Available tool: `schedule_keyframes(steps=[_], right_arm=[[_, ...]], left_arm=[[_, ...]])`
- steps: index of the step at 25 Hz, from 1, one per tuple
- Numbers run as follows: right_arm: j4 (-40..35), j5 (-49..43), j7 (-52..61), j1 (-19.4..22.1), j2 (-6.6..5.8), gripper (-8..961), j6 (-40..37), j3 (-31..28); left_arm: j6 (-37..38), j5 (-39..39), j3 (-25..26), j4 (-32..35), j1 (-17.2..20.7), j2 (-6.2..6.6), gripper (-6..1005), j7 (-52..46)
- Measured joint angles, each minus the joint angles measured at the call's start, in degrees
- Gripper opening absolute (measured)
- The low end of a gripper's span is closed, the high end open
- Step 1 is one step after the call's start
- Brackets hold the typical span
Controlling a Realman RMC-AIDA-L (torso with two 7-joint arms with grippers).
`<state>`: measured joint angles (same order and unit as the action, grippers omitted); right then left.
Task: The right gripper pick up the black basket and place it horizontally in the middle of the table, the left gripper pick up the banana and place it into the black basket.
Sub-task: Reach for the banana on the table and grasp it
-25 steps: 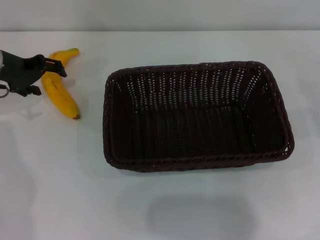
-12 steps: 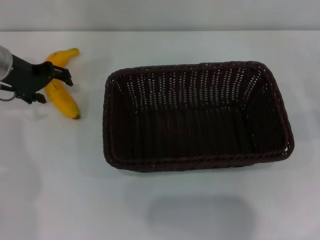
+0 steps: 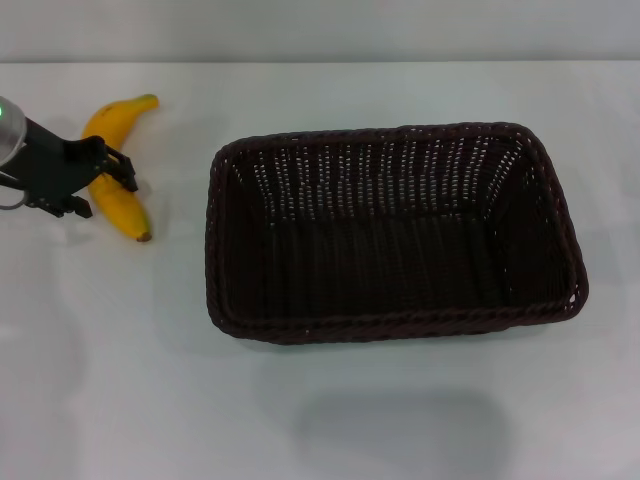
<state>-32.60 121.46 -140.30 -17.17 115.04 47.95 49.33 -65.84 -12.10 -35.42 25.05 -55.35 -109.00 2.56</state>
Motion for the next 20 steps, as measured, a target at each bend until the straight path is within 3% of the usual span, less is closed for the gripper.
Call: schedule_keyframes(steps=[5,8,13,20], right_arm=[[0.08,0.00,-0.34,-0.16,0.00,477,-0.06,-0.32],[0.08,0.00,-0.35,-0.37,0.00,477,-0.07,-0.32],[0.52,0.00,-0.88,-0.74,0.01,477,-0.21,-0.29],[0.80,0.00,-1.03,-0.99,0.10,477,-0.44,-0.29]], left_arm=[[-3.53,0.28,-0.28,0.41,-0.39,0.52,760,0.16],[-4.64,0.50,-1.50,0.50,-0.63,0.63,534,0.20],[-4.42,0.57,-2.99,0.53,-0.55,0.65,543,0.29],[-4.05,0.88,-5.85,0.43,-0.48,0.44,650,0.67]])
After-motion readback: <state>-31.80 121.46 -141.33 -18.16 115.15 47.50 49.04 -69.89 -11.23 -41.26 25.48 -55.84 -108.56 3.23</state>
